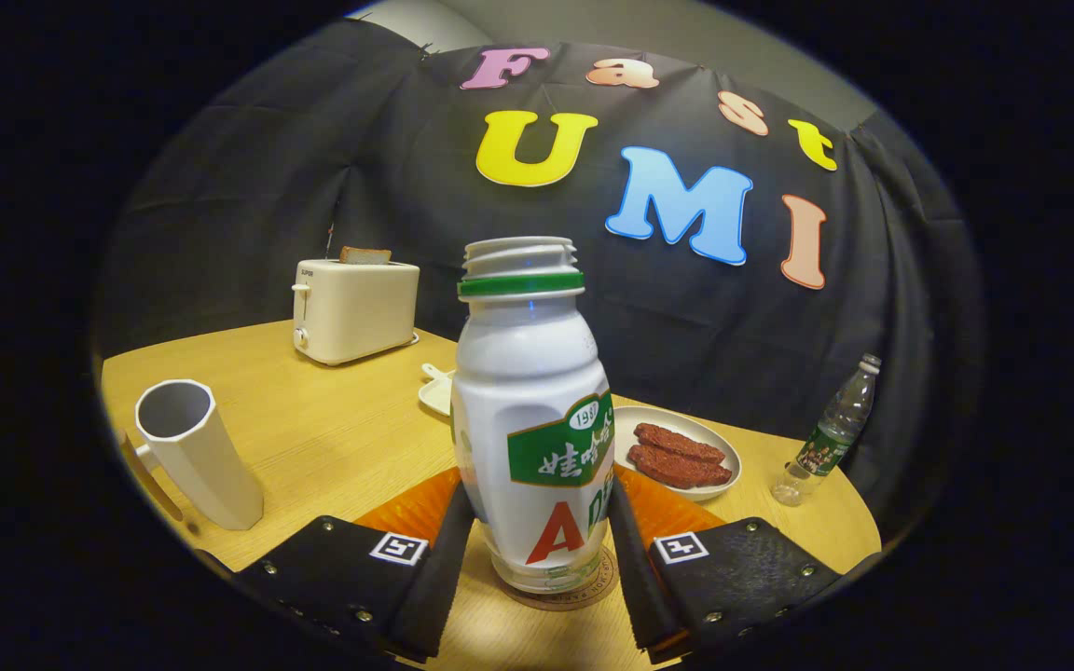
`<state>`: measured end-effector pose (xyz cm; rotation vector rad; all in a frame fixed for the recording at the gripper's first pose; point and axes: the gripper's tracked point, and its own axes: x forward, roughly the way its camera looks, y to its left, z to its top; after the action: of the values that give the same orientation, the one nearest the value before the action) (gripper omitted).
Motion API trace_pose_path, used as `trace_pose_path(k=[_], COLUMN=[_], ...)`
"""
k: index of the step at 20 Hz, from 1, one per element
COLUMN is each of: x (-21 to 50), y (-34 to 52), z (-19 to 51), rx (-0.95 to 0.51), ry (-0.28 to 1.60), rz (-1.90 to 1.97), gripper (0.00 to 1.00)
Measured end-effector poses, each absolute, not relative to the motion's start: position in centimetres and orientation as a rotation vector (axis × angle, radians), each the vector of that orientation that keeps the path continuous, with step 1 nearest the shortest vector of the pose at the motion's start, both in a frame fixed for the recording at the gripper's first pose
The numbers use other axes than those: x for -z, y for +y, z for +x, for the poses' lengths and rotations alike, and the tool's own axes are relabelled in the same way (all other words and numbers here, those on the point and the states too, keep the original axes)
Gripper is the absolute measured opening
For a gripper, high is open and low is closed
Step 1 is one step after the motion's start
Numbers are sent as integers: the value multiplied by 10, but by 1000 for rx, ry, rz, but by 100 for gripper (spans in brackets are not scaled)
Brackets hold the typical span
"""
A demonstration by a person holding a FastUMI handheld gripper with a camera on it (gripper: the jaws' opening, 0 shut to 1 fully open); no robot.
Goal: Take the bottle from table, then pour the juice into the cup, finally place the bottle on the coaster
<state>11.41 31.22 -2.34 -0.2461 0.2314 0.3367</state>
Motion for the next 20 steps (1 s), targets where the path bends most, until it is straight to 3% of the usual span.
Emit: trace_pose_path(k=[20], x=[38], y=[298], z=[121], rx=[-329], ry=[216], rz=[35], gripper=[75])
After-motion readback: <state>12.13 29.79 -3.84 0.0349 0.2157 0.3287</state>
